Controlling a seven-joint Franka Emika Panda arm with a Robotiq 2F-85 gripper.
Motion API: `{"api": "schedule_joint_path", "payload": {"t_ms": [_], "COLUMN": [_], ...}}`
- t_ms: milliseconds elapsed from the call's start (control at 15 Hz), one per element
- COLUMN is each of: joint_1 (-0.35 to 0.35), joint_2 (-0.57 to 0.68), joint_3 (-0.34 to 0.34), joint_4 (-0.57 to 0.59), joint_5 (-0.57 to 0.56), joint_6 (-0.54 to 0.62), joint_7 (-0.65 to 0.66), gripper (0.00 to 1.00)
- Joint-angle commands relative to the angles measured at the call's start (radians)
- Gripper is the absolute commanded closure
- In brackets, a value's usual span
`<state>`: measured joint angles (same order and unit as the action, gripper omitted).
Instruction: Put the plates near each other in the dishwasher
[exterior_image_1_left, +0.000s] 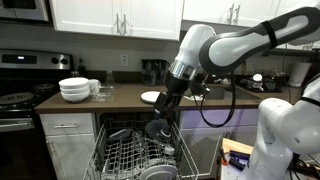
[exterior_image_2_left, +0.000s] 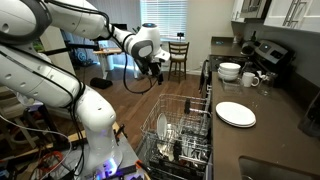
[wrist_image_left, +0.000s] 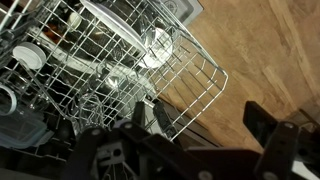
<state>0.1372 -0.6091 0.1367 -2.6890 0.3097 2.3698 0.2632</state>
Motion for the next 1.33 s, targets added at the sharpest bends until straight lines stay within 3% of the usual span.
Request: {"api": "schedule_joint_path", "payload": {"t_ms": [0, 733, 1200, 1267], "joint_1": [-0.022, -0.301, -0.353, -0.304], "joint_2": [0.023, 0.099, 0.240, 0.175], "joint_3": [0.006, 0.015, 0.061, 0.012], "joint_4": [-0.003, 0.046, 0.139, 0.095], "joint_5": [-0.039, -0.592, -0.931, -0.855], "joint_6": [-0.018, -0.005, -0.002, -0.016], "joint_7": [0.001, 0.008, 0.059, 0.023], "gripper": [0.00, 0.00, 0.00, 0.00]}}
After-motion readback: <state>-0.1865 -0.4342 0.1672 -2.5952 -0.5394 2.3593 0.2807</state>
